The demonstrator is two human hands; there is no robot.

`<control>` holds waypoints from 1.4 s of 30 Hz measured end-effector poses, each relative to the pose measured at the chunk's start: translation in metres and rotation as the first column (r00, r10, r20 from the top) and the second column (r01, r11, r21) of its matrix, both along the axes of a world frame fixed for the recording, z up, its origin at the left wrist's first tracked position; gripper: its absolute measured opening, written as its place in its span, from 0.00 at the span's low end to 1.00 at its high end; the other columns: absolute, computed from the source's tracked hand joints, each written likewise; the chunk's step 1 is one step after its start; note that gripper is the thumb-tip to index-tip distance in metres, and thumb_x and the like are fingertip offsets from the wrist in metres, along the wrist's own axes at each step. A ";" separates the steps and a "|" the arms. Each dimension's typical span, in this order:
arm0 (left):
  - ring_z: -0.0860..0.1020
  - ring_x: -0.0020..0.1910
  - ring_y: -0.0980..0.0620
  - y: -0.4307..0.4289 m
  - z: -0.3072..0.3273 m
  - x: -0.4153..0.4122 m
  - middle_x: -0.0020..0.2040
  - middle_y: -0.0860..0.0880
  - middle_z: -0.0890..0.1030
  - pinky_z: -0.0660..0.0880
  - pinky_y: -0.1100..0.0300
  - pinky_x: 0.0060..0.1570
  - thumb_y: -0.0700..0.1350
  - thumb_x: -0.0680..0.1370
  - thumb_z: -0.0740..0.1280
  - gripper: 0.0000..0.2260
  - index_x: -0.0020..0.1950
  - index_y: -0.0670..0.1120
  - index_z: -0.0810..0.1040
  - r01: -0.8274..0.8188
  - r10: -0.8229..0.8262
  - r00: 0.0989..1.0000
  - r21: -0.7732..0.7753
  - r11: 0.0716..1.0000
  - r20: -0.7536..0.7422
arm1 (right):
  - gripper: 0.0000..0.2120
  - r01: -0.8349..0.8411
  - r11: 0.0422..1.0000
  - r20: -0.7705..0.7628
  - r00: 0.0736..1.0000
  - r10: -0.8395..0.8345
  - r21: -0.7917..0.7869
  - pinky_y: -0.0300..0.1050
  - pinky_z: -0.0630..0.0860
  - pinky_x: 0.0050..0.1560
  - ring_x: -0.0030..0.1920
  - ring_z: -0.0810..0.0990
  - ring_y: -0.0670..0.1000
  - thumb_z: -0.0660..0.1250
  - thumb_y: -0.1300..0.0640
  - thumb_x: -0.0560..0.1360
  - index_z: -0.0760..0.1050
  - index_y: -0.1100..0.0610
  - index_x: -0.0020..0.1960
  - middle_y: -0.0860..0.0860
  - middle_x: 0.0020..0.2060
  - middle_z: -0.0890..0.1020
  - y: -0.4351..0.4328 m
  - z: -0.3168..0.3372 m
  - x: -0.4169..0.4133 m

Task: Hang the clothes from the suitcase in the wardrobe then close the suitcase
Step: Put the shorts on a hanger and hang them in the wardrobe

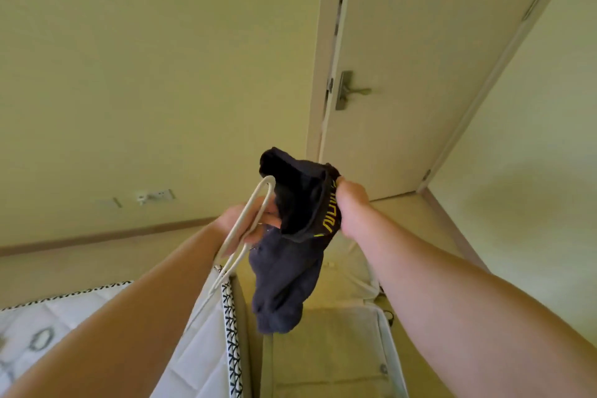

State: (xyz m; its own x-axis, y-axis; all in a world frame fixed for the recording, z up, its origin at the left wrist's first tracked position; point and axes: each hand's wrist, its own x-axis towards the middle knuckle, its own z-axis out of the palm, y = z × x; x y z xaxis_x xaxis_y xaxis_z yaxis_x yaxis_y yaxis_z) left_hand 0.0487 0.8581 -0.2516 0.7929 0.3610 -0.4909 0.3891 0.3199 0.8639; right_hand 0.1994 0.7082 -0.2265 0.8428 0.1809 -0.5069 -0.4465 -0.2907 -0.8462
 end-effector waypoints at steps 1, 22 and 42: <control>0.67 0.20 0.55 -0.015 0.018 0.004 0.40 0.40 0.74 0.60 0.67 0.17 0.49 0.85 0.60 0.15 0.48 0.41 0.78 0.028 -0.027 0.999 -0.033 0.999 0.019 | 0.19 -0.005 0.999 -0.034 0.999 0.006 0.036 0.47 0.77 0.42 0.44 0.81 0.57 0.57 0.46 0.83 0.78 0.60 0.56 0.58 0.49 0.83 -0.004 0.007 -0.005; 0.81 0.44 0.53 -0.097 0.194 0.077 0.42 0.61 0.84 0.80 0.55 0.46 0.40 0.75 0.60 0.20 0.39 0.64 0.85 0.162 -0.207 0.973 0.941 0.298 -0.102 | 0.19 -0.420 0.704 0.219 0.749 0.625 -0.573 0.44 0.74 0.45 0.50 0.79 0.56 0.70 0.54 0.69 0.72 0.55 0.58 0.52 0.49 0.78 -0.121 0.072 0.003; 0.77 0.42 0.51 -0.033 0.221 0.051 0.43 0.55 0.78 0.74 0.60 0.35 0.56 0.75 0.72 0.06 0.48 0.56 0.80 0.329 0.145 0.941 0.930 -0.163 -0.307 | 0.11 0.034 0.690 0.589 0.550 0.591 -0.723 0.51 0.77 0.47 0.50 0.79 0.58 0.63 0.63 0.77 0.69 0.56 0.59 0.54 0.51 0.74 -0.124 0.109 0.036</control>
State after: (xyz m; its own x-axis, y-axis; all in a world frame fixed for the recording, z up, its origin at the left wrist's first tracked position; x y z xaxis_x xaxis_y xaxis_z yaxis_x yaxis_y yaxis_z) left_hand 0.0992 0.8254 -0.0306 0.8230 0.5349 0.1913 0.5442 -0.8390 0.0045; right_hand 0.2351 0.5841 -0.1174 0.8929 0.4110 0.1838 0.4502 -0.8184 -0.3570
